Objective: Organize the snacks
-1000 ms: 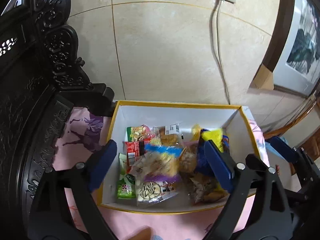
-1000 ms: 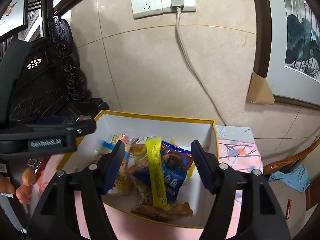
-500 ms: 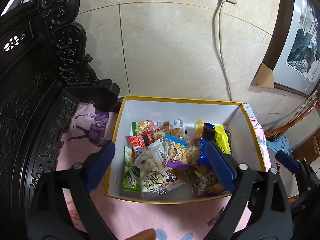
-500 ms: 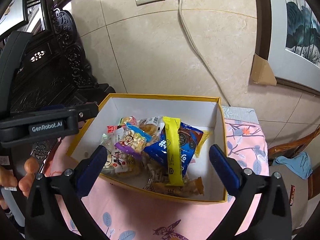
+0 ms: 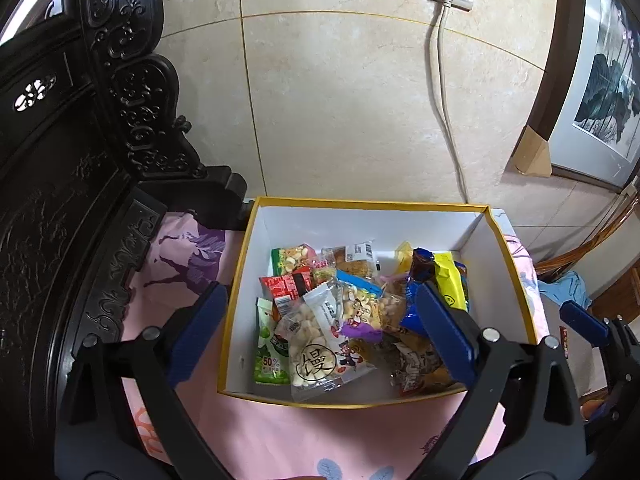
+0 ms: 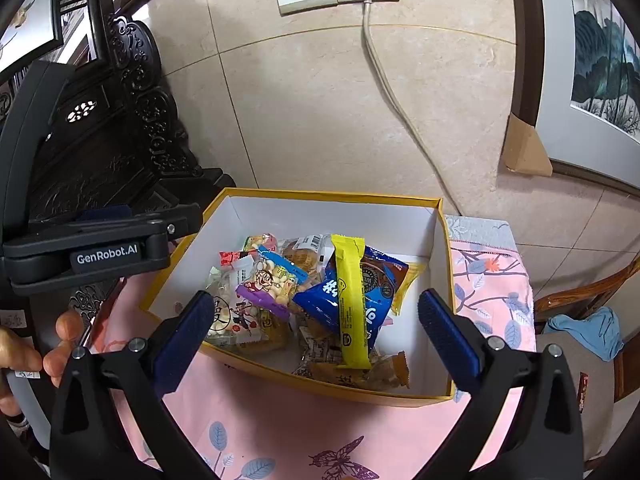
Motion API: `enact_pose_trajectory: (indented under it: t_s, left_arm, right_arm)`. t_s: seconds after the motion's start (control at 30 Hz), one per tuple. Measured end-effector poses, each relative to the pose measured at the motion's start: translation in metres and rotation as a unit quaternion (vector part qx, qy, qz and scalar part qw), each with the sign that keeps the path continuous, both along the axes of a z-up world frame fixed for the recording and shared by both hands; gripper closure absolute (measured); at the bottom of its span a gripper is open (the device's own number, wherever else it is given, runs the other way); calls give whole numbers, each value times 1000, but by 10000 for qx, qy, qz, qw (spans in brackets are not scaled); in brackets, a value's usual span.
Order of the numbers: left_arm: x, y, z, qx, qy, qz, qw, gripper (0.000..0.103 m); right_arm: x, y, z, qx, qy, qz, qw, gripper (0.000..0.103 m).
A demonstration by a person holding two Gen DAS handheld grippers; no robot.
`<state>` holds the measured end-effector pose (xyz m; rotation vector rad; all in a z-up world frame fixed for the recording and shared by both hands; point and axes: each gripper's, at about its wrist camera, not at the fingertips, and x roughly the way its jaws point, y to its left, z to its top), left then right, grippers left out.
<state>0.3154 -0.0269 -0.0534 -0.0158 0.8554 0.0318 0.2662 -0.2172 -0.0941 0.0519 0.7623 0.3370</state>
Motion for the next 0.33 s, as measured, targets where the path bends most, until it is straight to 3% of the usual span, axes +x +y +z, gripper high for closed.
enact_pose_trajectory:
  t_s: [0.33]
  left_arm:
    - [0, 5, -1, -132, 72, 62, 9999, 5]
  right_arm:
    - [0, -1, -1, -39, 36, -47, 10000, 1]
